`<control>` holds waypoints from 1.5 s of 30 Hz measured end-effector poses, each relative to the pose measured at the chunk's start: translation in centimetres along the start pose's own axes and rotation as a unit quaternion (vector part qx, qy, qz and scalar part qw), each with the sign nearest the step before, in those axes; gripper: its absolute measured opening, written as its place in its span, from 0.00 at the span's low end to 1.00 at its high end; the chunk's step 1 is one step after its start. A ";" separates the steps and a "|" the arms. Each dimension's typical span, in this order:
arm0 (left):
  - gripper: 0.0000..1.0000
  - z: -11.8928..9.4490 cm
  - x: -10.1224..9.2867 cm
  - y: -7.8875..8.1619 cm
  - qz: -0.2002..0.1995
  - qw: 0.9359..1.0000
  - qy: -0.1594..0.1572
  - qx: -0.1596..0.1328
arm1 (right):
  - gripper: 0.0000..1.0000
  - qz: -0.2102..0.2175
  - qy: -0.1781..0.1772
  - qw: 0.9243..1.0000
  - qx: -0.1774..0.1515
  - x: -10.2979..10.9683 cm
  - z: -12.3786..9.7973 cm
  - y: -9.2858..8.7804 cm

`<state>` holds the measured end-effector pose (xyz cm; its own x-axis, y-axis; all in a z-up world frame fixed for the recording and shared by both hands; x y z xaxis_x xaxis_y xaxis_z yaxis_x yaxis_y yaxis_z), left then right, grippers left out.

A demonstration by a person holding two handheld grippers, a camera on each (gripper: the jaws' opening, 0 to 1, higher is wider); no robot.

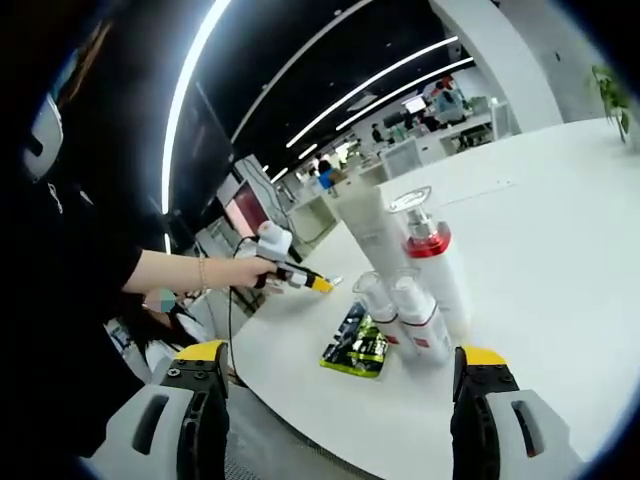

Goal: Arrange the skincare products in the storage area until every visible bottle or jar stands upright without overlapping.

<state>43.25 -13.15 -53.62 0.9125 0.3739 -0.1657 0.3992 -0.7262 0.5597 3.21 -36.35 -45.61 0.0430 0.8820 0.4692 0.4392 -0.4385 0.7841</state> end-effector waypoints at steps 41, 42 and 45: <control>0.31 -7.4 -10.8 2.7 0.129 0.983 -0.101 -0.088 | 0.35 -0.090 0.039 0.991 -0.096 1.2 -0.6 1.2; 0.31 -7.6 -11.5 2.7 0.132 0.982 -0.103 -0.089 | 0.32 -0.094 0.039 0.990 -0.098 1.3 -0.6 1.2; 0.31 -8.5 -12.7 2.7 0.139 0.979 -0.111 -0.098 | 0.25 -0.100 0.041 0.989 -0.097 1.4 -0.6 1.2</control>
<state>31.96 -14.93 -43.08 0.9890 0.0274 -0.1456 0.1285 -0.6486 0.7502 3.26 -35.80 -43.76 -0.1046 0.9409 0.3222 0.2503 -0.2887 0.9241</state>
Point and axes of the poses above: the point that each gripper's makers call its tool centre point, and the gripper's own axes: z roughly forward along the fingers, x roughly to its left, y roughly out of its top, the point moved 10 cm from there along -z, roughly backward along the fingers, and after that the axes turned 10 degrees about -y, right-handed, at the moved point
